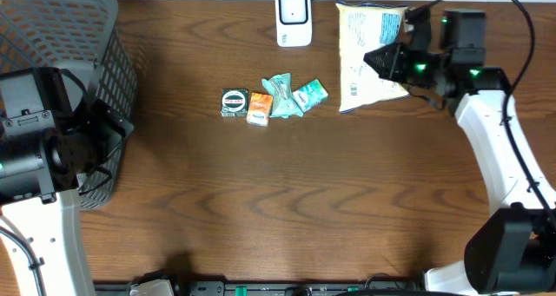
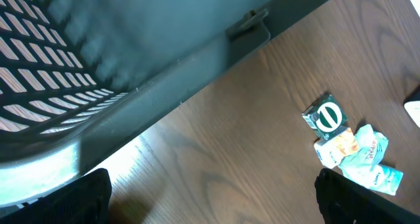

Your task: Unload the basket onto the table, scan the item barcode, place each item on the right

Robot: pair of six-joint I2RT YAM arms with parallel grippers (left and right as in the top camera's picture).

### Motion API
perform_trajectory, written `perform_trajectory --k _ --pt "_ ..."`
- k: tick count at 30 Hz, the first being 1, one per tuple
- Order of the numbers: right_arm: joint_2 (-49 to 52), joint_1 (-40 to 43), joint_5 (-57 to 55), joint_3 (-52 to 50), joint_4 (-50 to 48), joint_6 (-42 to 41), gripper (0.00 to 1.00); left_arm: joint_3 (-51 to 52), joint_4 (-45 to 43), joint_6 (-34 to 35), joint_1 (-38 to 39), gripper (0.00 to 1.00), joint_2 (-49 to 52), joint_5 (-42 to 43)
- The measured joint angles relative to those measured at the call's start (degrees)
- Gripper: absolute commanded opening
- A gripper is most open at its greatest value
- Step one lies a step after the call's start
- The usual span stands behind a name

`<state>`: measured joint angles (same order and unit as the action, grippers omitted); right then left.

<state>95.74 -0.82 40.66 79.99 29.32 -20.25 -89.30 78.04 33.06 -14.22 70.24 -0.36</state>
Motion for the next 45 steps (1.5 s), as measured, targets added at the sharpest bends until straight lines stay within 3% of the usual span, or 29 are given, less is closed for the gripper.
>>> perform_trajectory --k 9,22,26,30,31,36,38,43,45 --pt "0.2 -0.2 21.9 0.0 -0.5 -3.3 0.01 0.0 0.0 0.0 0.0 0.98 0.0 0.0" --pt "0.2 -0.7 22.6 0.0 0.2 -3.5 0.01 0.0 0.0 0.0 0.0 0.97 0.0 0.0" --pt "0.2 -2.3 7.1 0.1 7.3 -3.1 0.01 0.0 0.0 0.0 0.0 0.98 0.0 0.0" --pt "0.4 -5.4 -21.9 0.0 13.7 -2.8 0.01 0.0 0.0 0.0 0.0 0.97 0.0 0.0" --pt "0.5 -7.2 -35.4 0.0 15.4 -2.2 0.01 0.0 0.0 0.0 0.0 0.98 0.0 0.0" --pt "1.4 -13.3 -63.8 0.0 17.3 -0.5 0.01 0.0 0.0 0.0 0.0 0.98 0.0 0.0" --pt "4.0 -15.4 -72.2 0.0 17.4 -0.1 0.02 0.0 0.0 0.0 0.0 0.98 0.0 0.0" --pt "13.2 -18.3 -80.1 -0.1 17.4 0.2 0.10 0.0 0.0 0.0 0.0 0.98 0.0 0.0" --pt "17.1 -20.6 -81.5 -0.3 17.9 0.4 0.20 0.0 0.0 0.0 0.0 0.98 0.0 0.0"
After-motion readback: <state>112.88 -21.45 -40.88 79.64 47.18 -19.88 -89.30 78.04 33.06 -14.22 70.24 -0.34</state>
